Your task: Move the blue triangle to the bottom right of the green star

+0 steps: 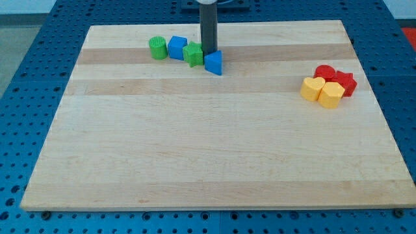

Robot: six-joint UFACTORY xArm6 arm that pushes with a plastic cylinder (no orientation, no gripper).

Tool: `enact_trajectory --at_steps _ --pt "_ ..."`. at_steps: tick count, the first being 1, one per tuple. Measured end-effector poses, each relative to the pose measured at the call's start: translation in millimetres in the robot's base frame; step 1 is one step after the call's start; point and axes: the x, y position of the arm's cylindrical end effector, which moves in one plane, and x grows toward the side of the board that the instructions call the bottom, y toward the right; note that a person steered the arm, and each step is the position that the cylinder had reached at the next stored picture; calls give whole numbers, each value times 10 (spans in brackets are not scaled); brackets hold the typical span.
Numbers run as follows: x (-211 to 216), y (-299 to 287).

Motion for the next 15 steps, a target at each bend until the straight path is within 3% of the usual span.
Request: enact_trajectory --at_steps 7,8,10,12,15 --pt "590 385" --pt "330 593" --pt "612 1146" --pt "1189 1137" --pt "937 665"
